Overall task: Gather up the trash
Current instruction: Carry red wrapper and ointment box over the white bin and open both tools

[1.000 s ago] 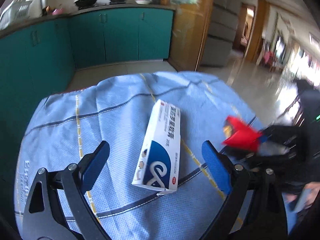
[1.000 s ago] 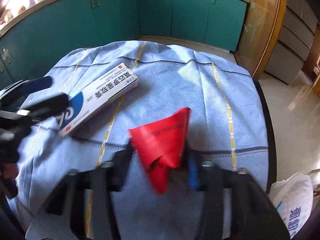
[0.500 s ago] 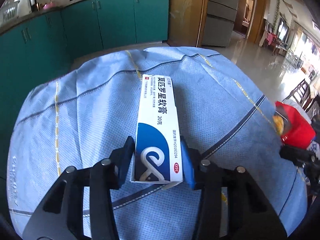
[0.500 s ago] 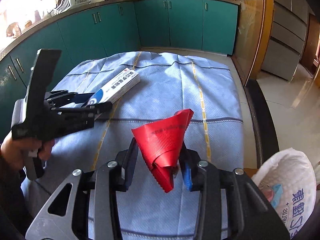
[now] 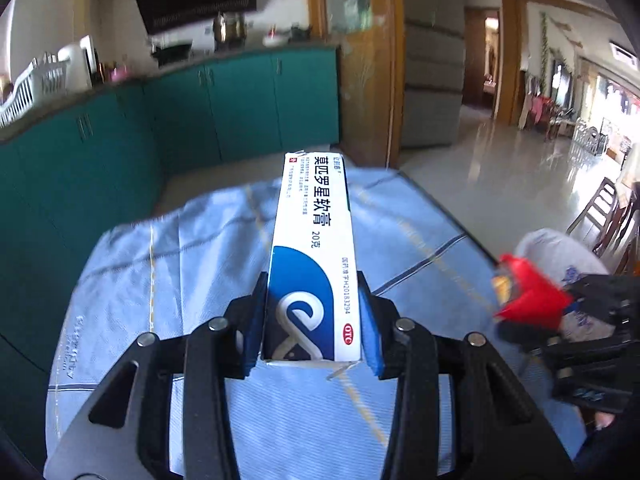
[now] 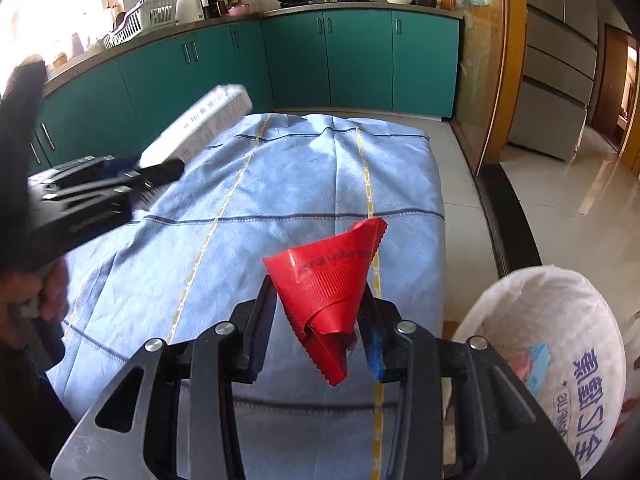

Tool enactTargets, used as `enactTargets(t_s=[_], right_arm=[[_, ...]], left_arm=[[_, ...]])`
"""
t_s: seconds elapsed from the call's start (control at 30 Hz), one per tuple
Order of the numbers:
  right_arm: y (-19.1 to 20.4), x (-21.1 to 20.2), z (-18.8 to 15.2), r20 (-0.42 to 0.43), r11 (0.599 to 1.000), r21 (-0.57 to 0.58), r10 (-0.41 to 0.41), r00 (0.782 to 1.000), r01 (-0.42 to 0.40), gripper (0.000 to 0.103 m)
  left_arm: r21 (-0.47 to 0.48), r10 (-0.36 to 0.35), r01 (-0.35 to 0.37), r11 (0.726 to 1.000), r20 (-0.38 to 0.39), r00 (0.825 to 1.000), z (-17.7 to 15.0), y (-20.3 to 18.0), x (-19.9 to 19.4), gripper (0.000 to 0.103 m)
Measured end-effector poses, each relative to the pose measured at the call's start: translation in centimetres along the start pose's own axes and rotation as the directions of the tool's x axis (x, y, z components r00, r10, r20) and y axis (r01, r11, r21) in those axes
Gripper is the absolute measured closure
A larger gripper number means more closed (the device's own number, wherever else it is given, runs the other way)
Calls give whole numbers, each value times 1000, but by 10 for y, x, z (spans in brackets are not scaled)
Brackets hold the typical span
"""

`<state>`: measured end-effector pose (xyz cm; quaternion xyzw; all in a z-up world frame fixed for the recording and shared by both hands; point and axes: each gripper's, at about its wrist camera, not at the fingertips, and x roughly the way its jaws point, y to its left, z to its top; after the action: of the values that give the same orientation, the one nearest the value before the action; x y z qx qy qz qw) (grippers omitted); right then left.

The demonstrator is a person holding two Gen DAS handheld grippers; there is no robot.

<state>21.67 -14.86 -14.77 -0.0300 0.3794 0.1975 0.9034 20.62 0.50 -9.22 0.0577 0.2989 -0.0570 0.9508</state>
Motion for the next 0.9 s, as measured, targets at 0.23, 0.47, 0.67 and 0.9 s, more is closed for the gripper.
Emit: enactTargets(t_s=[0.23, 0.47, 0.67, 0.9], right_arm=[[-10, -25, -16, 44, 997, -9, -72, 996, 72, 64], [-53, -46, -25, 74, 988, 96, -126, 989, 119, 64], [-115, -60, -49, 20, 941, 235, -257, 966, 245, 64], [-167, -74, -83, -57, 873, 347, -344, 937, 341, 64]], left_arm=[[48, -22, 17, 999, 111, 994, -2, -38, -38, 61], [68, -84, 76, 995, 117, 990, 1, -71, -42, 61], [111, -232, 225, 968, 52, 971, -2, -125, -29, 61], [188, -363, 362, 913, -34, 931, -12, -206, 0, 60]])
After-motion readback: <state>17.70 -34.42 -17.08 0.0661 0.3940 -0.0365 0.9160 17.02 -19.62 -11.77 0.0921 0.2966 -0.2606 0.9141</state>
